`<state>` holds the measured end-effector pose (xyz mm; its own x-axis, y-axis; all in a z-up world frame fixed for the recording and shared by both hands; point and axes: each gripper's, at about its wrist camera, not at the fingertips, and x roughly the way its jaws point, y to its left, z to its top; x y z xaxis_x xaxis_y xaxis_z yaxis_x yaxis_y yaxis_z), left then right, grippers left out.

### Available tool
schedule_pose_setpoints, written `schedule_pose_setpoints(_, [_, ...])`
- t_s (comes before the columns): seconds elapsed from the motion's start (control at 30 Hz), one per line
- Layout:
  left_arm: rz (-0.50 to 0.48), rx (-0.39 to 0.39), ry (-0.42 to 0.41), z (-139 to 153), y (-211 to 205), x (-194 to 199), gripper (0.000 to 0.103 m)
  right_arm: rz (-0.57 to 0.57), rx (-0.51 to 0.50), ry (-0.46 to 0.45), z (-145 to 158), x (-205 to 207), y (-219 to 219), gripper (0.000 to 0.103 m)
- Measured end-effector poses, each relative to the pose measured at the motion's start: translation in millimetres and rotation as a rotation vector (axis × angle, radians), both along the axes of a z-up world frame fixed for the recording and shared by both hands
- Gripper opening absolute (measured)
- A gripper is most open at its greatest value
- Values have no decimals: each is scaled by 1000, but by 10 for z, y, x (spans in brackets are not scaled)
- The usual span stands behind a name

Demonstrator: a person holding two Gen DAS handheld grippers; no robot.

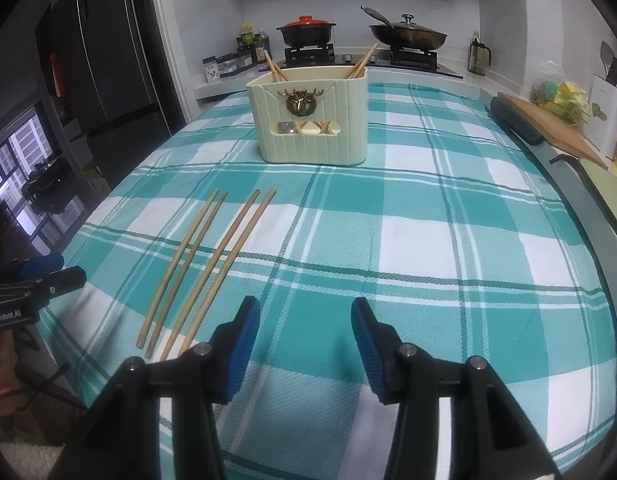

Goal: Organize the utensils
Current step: 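Move both open tools back over the remaining chopsticks, then lower right tool and close it on a wooden chopstick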

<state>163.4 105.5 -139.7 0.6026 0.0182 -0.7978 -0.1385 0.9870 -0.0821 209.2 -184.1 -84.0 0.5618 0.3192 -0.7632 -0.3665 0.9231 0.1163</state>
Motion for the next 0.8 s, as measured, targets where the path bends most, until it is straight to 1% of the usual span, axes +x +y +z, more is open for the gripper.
schedule_pose_setpoints(0.37, [104,-98,19,-103,388,-51,77,10,-24,6,-13,36,125,48])
schedule_pose_setpoints(0.5, [119,-126,37,-152,451,-63,77,90,-49,36,-108,58,318,48])
schedule_pose_setpoints(0.57, [121,-123,36,-152,444,-75,77,127,-41,59,-179,75,424,39])
schedule_pose_setpoints(0.73, [117,-122,39,-158,447,-96,77,160,1,121,-316,249,639,28])
schedule_pose_setpoints(0.8, [118,-117,39,-149,452,-104,77,170,-12,129,-360,354,741,24])
